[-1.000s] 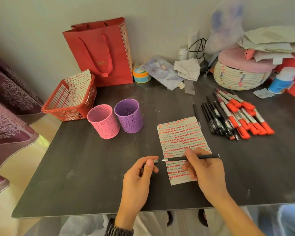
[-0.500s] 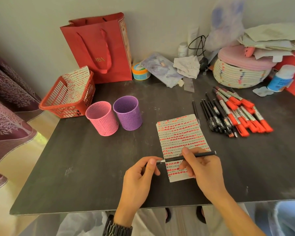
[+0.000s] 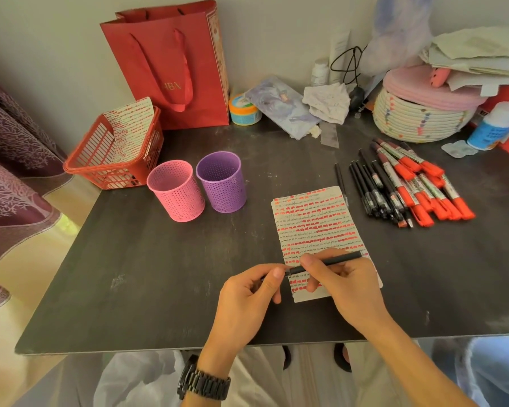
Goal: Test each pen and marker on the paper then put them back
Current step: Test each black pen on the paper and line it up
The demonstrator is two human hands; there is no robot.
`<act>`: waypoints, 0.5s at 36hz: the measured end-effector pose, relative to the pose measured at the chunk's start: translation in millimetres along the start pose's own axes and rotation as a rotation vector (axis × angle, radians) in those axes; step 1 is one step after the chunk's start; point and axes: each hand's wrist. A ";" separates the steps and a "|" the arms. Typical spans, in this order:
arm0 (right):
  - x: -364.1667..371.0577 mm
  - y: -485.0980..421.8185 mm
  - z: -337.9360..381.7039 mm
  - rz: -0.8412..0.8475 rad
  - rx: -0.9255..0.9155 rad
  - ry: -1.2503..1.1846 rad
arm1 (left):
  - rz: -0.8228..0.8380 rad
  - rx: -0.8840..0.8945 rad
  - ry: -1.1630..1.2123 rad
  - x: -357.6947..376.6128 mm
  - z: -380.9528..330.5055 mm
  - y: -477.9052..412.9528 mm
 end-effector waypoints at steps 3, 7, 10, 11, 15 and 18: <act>0.2 -0.3 -1.7 0.006 -0.016 0.012 | -0.002 0.008 -0.006 0.4 0.4 -0.6; 0.1 -0.7 -4.7 0.022 -0.023 0.016 | -0.014 -0.002 0.003 0.4 0.5 -0.8; 0.2 -1.0 -7.1 0.026 -0.030 0.019 | -0.021 -0.019 0.010 0.8 -0.1 -1.7; 0.3 -1.3 -7.6 0.032 -0.031 0.026 | -0.018 -0.022 0.009 1.2 -0.4 -1.7; 0.5 -1.9 -10.5 0.057 -0.036 0.040 | -0.005 -0.026 -0.025 2.3 0.0 -0.6; 0.6 -2.1 -10.7 0.074 -0.039 0.044 | 0.002 -0.041 -0.026 1.8 -0.1 -1.0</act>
Point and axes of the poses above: each hand's wrist, its own y-axis away from the middle knuckle, its own x-axis out of the palm, z = x × y
